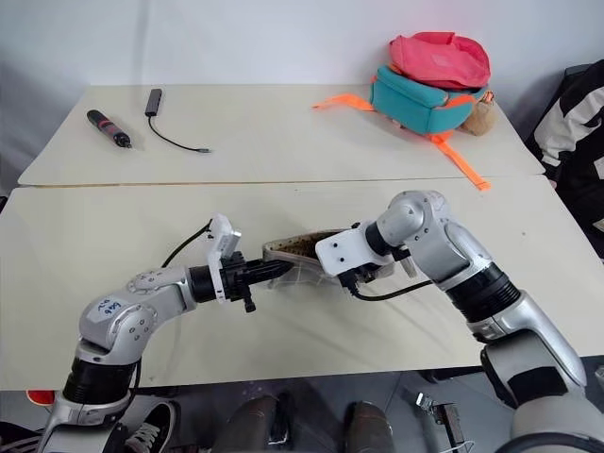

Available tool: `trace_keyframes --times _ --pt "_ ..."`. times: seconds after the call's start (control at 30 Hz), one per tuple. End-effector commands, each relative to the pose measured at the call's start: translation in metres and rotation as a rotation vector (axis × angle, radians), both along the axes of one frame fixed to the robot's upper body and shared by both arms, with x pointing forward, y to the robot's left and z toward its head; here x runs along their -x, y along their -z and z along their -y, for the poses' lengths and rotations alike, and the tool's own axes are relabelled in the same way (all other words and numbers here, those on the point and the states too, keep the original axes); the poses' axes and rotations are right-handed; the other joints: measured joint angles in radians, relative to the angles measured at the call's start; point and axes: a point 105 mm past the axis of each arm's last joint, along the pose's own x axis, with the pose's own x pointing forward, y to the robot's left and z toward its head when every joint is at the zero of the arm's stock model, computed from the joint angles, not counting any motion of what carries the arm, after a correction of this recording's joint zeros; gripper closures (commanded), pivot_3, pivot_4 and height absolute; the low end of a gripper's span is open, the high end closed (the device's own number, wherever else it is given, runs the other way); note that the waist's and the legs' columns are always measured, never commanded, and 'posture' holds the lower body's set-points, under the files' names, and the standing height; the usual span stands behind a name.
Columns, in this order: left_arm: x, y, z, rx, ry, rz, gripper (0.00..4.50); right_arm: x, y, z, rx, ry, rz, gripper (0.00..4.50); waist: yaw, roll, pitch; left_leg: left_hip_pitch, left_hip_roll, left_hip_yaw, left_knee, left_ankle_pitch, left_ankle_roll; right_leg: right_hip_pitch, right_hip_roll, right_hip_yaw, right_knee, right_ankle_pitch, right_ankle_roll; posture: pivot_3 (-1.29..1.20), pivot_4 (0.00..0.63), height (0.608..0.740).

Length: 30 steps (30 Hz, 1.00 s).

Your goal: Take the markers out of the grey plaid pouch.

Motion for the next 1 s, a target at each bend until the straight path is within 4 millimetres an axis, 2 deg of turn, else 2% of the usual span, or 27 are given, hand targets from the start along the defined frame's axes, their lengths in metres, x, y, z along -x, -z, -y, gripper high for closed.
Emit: trace_keyframes --times 0.03,0.17,0.33,0.6,0.67,0.8,0.93,1.0 --pt "0.005 -0.006 -0.003 -0.027 0.001 0.082 4.50 0.005 0.014 -0.003 0.030 -0.011 -0.042 2.44 0.000 0.000 0.000 0.000 0.000 0.000 0.000 0.000 0.000 0.000 0.000 0.000 0.000 0.000 0.000 0.00 0.150 0.740" --pt "0.009 -0.011 0.000 0.017 0.020 0.112 4.50 0.010 0.007 -0.024 -0.068 -0.065 -0.029 2.44 -0.004 0.000 0.000 0.001 0.001 0.000 0.000 0.000 -0.001 0.000 0.001 0.000 0.000 0.000 0.000 0.00 0.150 0.740" --pt "0.011 -0.007 0.004 0.016 0.034 0.084 4.50 0.011 0.027 -0.017 0.006 -0.061 -0.035 2.44 -0.001 0.000 0.000 0.001 0.001 0.000 0.000 -0.001 -0.001 0.000 0.000 0.000 0.000 0.000 0.000 0.00 0.150 0.740" --pt "0.017 -0.008 0.008 0.033 0.061 0.075 4.50 0.002 0.037 -0.006 0.046 0.004 -0.028 2.44 -0.001 0.000 0.000 0.001 0.001 0.000 0.000 -0.001 -0.001 0.001 0.000 0.000 0.000 0.000 0.000 0.00 0.150 0.740" --pt "0.016 -0.008 0.007 0.033 0.055 0.075 4.50 0.002 0.036 -0.007 0.038 0.006 -0.029 2.80 -0.001 0.000 0.000 0.001 0.001 0.000 0.000 -0.001 -0.001 0.001 0.000 0.000 0.000 0.000 0.000 0.00 0.150 0.740" --pt "0.016 -0.008 0.006 0.033 0.048 0.071 4.50 0.007 0.019 -0.017 -0.038 -0.007 -0.041 3.80 0.002 0.000 0.000 0.001 0.000 0.000 0.000 -0.001 -0.002 0.001 0.000 0.000 0.000 0.000 0.000 0.00 0.150 0.740" --pt "0.015 -0.006 0.004 0.032 0.035 0.066 4.50 0.015 -0.017 -0.025 -0.145 -0.037 -0.044 3.85 0.001 0.000 0.000 0.000 0.000 0.000 0.000 -0.001 -0.002 0.000 0.000 0.000 0.000 0.000 -0.001 0.00 0.150 0.740" --pt "0.015 -0.006 0.004 0.033 0.033 0.065 4.50 0.017 -0.026 -0.026 -0.170 -0.038 -0.046 3.85 0.001 0.000 0.000 0.000 0.000 -0.001 0.000 -0.001 -0.002 0.000 0.000 0.000 0.000 0.000 0.000 0.00 0.150 0.740"
